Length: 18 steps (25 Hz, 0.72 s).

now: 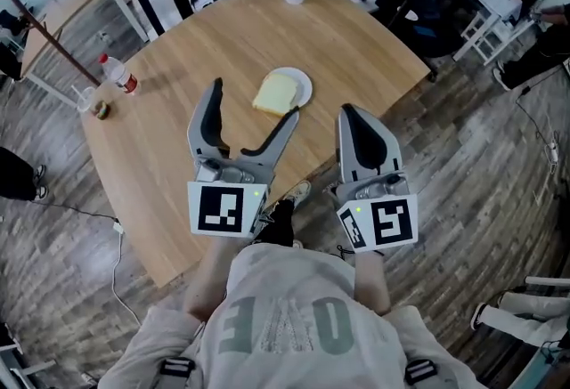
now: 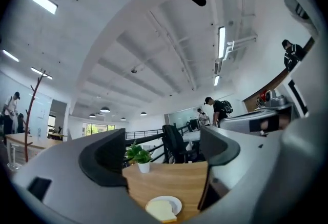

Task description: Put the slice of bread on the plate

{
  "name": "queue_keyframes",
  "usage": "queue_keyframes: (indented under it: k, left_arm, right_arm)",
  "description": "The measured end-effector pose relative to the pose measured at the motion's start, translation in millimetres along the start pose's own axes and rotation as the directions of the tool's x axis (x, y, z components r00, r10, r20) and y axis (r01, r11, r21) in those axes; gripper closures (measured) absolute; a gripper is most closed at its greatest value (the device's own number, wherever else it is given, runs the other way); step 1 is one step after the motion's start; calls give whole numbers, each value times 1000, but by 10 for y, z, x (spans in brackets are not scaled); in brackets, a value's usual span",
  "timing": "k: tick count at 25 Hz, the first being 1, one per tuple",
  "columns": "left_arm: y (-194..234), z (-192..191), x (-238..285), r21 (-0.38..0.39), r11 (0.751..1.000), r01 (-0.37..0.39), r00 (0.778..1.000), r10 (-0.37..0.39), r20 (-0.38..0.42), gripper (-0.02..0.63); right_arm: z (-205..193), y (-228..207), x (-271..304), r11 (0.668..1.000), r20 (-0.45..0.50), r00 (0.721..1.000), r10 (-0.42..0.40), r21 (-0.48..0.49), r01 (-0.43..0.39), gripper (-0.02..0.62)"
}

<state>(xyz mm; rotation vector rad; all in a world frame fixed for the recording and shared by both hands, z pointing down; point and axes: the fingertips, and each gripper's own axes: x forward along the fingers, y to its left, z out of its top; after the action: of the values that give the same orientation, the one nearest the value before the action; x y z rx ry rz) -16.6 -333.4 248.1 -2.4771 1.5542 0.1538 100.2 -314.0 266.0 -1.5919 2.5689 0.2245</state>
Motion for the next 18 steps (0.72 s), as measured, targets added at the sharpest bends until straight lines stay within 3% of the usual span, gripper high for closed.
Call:
queue_keyframes:
  k: [1, 3, 8, 13, 18]
  left_arm:
    - [24, 70, -64, 8, 1000, 9, 1000, -9, 22, 195]
    - [4, 184, -183, 12, 998, 65, 996, -66, 62, 601]
    - [-30, 159, -226, 10, 997, 78, 996, -79, 35, 601]
    - [-19, 246, -269, 43, 998, 49, 997, -51, 54, 601]
    - [0, 319, -261, 58, 997, 42, 997, -46, 66, 601]
  right_arm:
    - [25, 21, -27, 1000, 7, 1000, -1, -2, 1, 578]
    - [38, 49, -70, 1000, 12, 1000, -4, -1, 4, 578]
    - [-12, 82, -119, 1000, 0, 1000, 11, 23, -11, 578]
    - [48, 176, -153, 995, -16, 999, 30, -91, -31, 580]
    - [95, 213, -121, 995, -6, 999, 37, -94, -38, 580]
